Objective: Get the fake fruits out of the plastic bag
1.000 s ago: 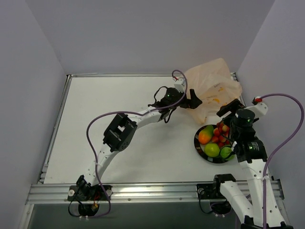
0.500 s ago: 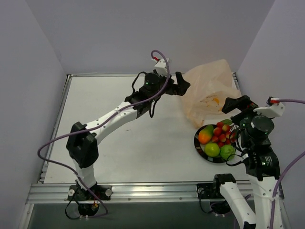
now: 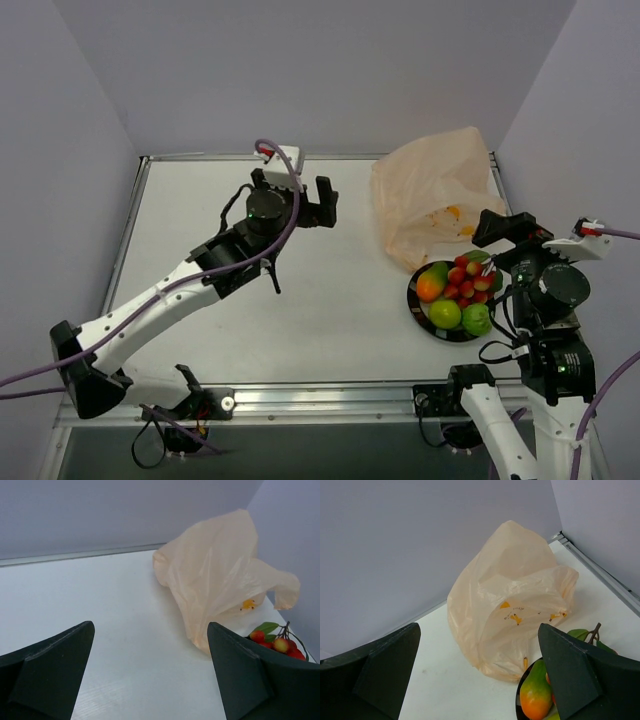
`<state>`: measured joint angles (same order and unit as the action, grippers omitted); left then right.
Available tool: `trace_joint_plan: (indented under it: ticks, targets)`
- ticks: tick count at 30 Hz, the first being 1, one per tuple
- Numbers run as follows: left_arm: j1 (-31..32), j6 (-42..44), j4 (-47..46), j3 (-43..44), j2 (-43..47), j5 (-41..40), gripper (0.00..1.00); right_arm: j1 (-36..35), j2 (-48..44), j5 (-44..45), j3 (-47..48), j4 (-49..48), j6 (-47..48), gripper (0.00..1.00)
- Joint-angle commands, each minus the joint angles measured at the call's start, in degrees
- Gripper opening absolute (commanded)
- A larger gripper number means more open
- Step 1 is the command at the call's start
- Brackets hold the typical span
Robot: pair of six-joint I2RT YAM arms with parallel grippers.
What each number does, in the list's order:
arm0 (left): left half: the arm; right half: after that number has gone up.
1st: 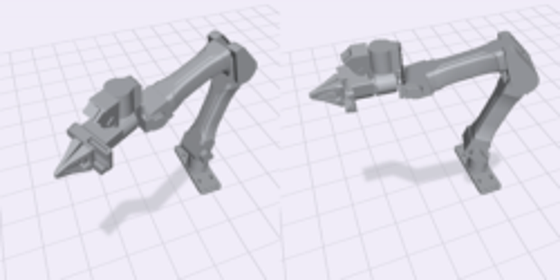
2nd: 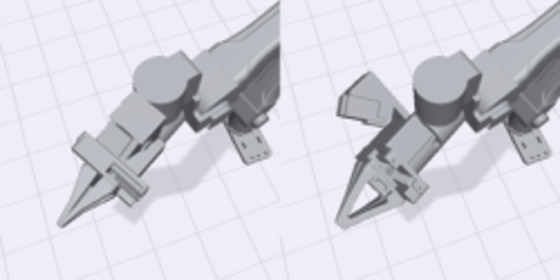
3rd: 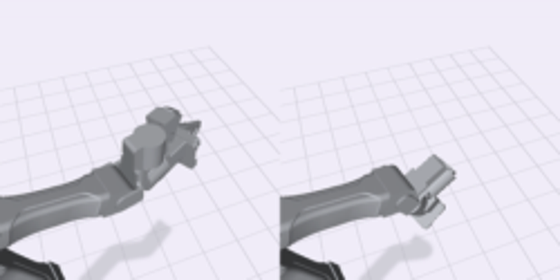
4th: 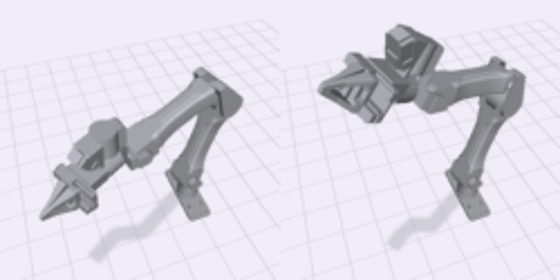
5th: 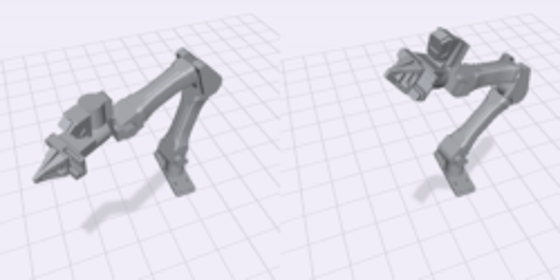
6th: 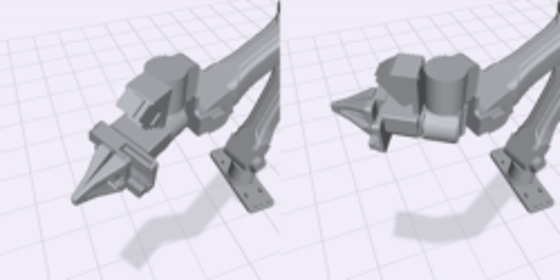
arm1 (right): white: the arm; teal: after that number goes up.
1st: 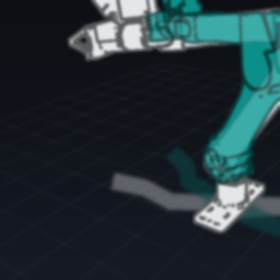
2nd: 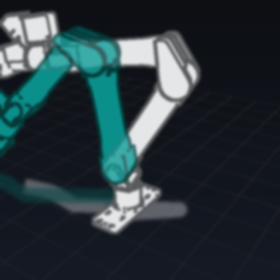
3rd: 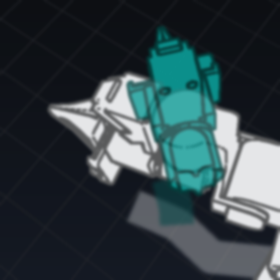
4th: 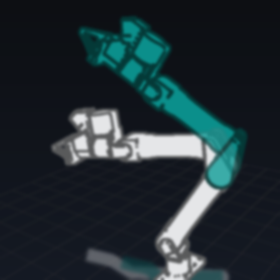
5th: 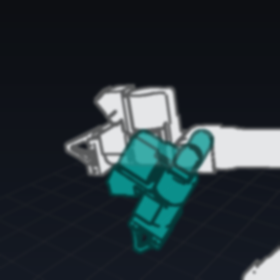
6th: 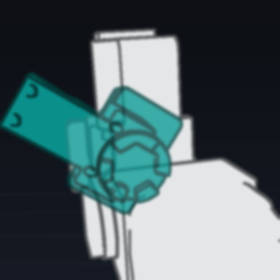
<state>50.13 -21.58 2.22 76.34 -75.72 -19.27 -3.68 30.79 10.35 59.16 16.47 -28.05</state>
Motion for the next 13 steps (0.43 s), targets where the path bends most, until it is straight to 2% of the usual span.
trace_joint_plan:
  ticks: [1,8,13]
  targets:
    - [1.0,4.7,5.3,1.5,6.5,-11.5,0.94,0.4,-0.1,-0.5,0.3,-2.3,1.4,1.0]
    - [1.2,2.7,17.2,-7.7,20.1,-12.5,0.94,0.4,0.1,-1.9,-3.2,-3.5,0.2,1.0]
    - [0.9,4.5,22.3,-9.9,25.4,-13.7,0.94,0.4,0.8,-2.2,-3.7,-5.5,-1.9,1.0]
